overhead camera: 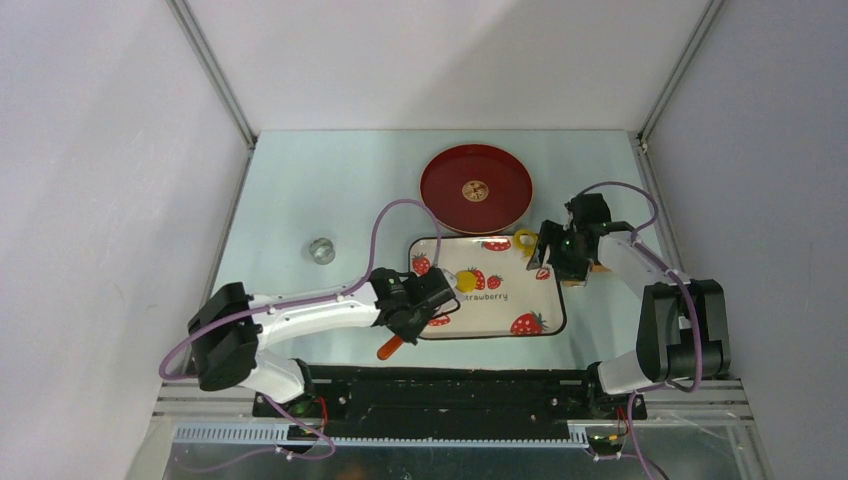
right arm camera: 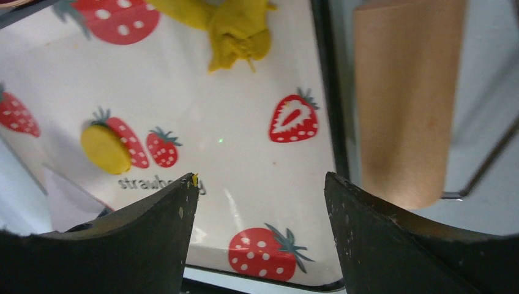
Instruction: Roll out the dumpling wrappers from the dough
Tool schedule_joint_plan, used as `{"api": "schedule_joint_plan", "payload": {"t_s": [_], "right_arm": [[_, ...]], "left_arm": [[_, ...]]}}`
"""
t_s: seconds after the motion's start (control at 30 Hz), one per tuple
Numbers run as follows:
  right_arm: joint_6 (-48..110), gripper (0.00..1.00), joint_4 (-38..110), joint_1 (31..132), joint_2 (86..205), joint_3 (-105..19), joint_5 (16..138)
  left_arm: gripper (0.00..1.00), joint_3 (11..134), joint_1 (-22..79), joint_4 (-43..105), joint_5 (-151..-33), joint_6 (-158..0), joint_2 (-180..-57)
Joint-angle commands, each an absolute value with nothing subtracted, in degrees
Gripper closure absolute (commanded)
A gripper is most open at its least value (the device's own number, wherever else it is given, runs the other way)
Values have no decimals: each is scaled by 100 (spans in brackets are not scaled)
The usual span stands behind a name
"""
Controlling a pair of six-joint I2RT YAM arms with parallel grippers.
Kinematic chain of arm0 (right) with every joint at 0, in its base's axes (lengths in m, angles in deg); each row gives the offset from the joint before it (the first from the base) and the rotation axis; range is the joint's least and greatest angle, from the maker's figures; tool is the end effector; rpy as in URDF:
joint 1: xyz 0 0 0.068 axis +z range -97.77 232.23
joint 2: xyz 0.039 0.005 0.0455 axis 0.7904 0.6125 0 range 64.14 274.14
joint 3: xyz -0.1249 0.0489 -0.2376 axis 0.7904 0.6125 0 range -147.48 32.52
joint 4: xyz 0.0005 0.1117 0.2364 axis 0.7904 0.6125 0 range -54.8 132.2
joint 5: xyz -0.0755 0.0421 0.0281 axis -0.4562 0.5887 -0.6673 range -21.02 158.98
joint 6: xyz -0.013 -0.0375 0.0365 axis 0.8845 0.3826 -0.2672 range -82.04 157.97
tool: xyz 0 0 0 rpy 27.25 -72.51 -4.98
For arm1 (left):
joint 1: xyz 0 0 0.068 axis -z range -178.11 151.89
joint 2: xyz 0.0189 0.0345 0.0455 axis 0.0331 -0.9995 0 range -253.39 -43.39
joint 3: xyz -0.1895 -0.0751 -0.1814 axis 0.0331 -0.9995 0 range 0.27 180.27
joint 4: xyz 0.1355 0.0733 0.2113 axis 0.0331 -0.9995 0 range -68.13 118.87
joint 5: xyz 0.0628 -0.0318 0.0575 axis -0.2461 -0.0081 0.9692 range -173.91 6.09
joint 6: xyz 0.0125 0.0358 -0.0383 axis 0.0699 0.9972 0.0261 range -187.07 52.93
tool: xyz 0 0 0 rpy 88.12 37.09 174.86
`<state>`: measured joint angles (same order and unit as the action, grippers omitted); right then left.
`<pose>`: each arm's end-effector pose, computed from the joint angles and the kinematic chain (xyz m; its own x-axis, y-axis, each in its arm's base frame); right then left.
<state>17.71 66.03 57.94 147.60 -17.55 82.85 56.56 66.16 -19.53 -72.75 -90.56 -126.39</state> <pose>0.2724 0.0358 0.1933 -0.9100 0.2467 -0.3333 0.1222 0.9276 0.3531 0.1198 -0.2328 0.2138 -0.7285 0.6107 -0.3103 0.6234 0.7788 0.0691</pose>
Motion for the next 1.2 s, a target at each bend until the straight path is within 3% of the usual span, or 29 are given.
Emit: {"api": "schedule_joint_plan", "payload": {"t_s": [0.0, 0.2, 0.6, 0.83, 1.17], "right_arm": [[1841, 20, 6751, 5786, 14770, -1881, 7511], [1910, 20, 6752, 5557, 14944, -1881, 7260], [1875, 21, 6513, 5749, 15578, -1890, 7930], [1893, 40, 6532, 5800, 15649, -1887, 7865], [1980, 42, 6571, 5820, 15624, -1890, 7851]], "left_arm": [[100, 5832, 6636, -1911, -7381, -8848, -12638], [100, 5804, 6645, -1918, -7433, -8758, -12702], [100, 5631, 6630, -2108, -7409, -8880, -12563], [100, 5704, 6529, -2131, -7197, -8915, -12808], [100, 5962, 6277, -2118, -7181, -8778, -13311]]}}
